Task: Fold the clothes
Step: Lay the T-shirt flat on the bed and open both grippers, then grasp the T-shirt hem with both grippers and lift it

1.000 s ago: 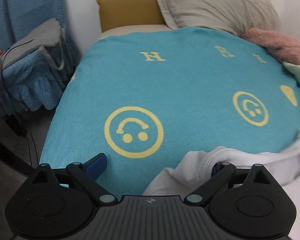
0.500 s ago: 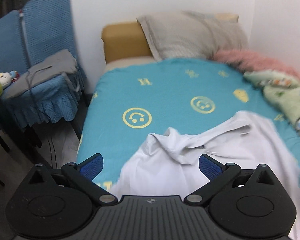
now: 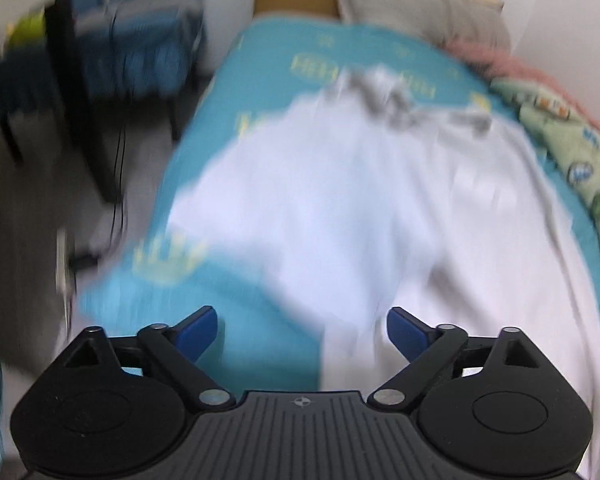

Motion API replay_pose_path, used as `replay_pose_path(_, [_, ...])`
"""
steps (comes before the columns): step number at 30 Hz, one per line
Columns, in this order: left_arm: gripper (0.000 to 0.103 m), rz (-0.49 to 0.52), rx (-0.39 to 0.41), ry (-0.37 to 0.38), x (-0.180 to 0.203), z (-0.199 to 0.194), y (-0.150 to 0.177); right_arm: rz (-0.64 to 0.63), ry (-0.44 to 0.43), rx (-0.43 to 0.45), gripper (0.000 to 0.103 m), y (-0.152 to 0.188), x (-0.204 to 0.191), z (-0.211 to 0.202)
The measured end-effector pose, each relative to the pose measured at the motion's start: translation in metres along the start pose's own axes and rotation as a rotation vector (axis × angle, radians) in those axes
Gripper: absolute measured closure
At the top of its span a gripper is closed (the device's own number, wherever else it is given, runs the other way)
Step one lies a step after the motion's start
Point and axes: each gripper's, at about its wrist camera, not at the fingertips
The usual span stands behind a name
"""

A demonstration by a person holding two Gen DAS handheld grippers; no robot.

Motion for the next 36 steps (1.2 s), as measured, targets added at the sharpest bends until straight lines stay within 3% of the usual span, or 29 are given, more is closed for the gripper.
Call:
replay_pose_path(1, [0.017, -0.016, -0.02, 0.006, -0.006, -0.002, 0.01, 0.008, -0.013, 0.0, 0.024, -0.001, 0.0, 0.002])
replay_pose_path(5, [0.018, -0.087, -0.017, 0.064, -0.011, -0.011, 0.016, 0.025, -0.037, 0.026, 0.024, -0.005, -0.004, 0.006])
replay_pose_path(12, [0.014, -0.31, 0.098, 0.094, -0.034, 0.021, -0.013, 0.052, -0.023, 0.011, 0.024, 0.0, 0.004, 0.013])
replay_pose_path(14, [0.016, -0.345, 0.164, 0.096, -0.038, 0.024, -0.02, 0.056, -0.022, 0.019, 0.024, -0.001, 0.004, 0.014])
replay_pose_path(16, [0.034, -0.369, 0.205, 0.107, -0.04, 0.027, -0.027, 0.048, -0.017, 0.024, 0.024, -0.001, 0.003, 0.016])
replay_pose_path(18, [0.045, -0.376, 0.217, 0.091, -0.04, 0.033, -0.034, 0.043, -0.017, 0.021, 0.024, -0.001, 0.002, 0.019])
replay_pose_path(19, [0.062, -0.369, 0.22, 0.076, -0.038, 0.038, -0.038, 0.042, -0.018, 0.018, 0.024, -0.001, 0.001, 0.021])
replay_pose_path(20, [0.07, -0.342, 0.218, 0.053, -0.035, 0.044, -0.044, 0.04, -0.019, 0.016, 0.024, -0.001, 0.001, 0.023])
replay_pose_path(21, [0.087, -0.304, 0.209, 0.026, -0.033, 0.048, -0.049, 0.039, -0.02, 0.013, 0.024, -0.002, 0.0, 0.025])
replay_pose_path(22, [0.094, -0.263, 0.203, 0.003, -0.031, 0.051, -0.054, 0.037, -0.021, 0.011, 0.024, -0.002, 0.0, 0.027])
replay_pose_path(30, [0.1, 0.007, 0.298, -0.182, 0.007, 0.036, -0.127, 0.042, -0.016, 0.017, 0.024, -0.006, -0.002, 0.035])
replay_pose_path(36, [0.1, 0.032, 0.369, -0.283, 0.01, 0.017, -0.181, 0.061, -0.005, 0.025, 0.024, -0.009, 0.001, 0.038])
Point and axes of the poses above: each gripper's, at about its wrist camera, not at the fingertips, and z roughly the way its jaws point, x to its right, y to its underside, and after that the axes turned 5 degrees about y, right-handed
